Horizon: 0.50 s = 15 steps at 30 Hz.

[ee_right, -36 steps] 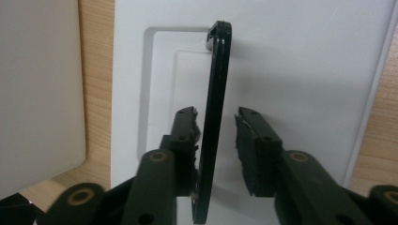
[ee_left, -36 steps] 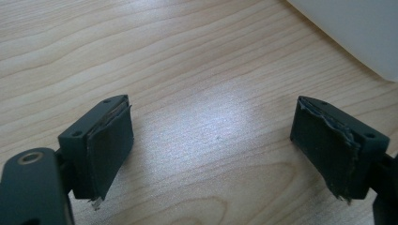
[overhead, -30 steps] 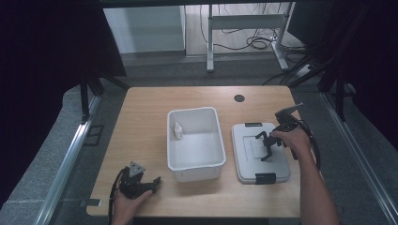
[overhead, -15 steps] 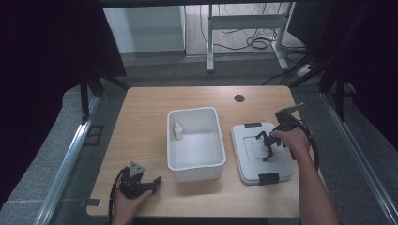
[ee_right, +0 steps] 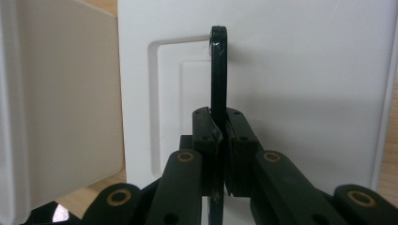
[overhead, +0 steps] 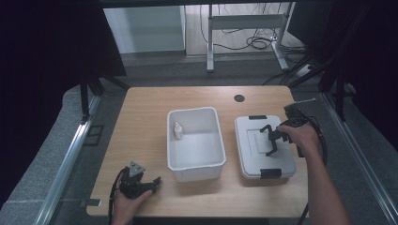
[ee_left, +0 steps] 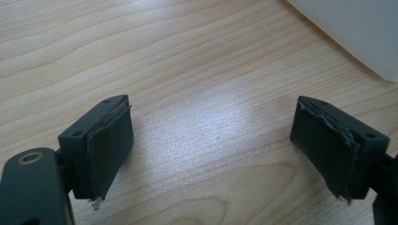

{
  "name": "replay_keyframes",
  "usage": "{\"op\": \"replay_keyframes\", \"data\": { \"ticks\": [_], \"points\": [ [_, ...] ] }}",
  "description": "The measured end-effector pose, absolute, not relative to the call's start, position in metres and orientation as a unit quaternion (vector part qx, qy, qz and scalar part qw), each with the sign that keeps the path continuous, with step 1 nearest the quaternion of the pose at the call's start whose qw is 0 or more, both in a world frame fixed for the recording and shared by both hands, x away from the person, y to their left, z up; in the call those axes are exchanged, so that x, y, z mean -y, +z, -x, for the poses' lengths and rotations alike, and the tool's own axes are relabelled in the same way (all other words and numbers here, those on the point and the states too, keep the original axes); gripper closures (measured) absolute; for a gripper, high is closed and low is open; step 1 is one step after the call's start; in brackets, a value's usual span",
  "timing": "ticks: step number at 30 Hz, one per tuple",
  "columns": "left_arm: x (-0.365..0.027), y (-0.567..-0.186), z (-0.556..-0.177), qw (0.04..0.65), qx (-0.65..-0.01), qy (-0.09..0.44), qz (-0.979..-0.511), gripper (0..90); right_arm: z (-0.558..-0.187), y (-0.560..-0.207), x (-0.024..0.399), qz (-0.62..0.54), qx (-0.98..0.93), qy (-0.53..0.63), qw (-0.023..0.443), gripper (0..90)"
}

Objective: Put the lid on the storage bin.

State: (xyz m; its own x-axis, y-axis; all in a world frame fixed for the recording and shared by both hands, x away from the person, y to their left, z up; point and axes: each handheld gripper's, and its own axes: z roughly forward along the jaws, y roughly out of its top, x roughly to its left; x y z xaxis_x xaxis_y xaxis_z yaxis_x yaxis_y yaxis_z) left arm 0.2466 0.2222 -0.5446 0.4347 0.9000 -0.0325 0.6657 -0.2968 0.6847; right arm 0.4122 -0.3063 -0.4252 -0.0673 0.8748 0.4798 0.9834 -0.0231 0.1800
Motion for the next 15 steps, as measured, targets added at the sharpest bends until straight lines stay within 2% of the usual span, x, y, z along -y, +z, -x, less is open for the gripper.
{"op": "replay_keyframes", "data": {
  "ticks": [15],
  "points": [
    [-0.222,-0.545,-0.247,0.320,-0.499,0.183,-0.784,13.4,-0.403,-0.391,0.313,0.667,0.686,-0.271,0.105,84.6]
  ]
}}
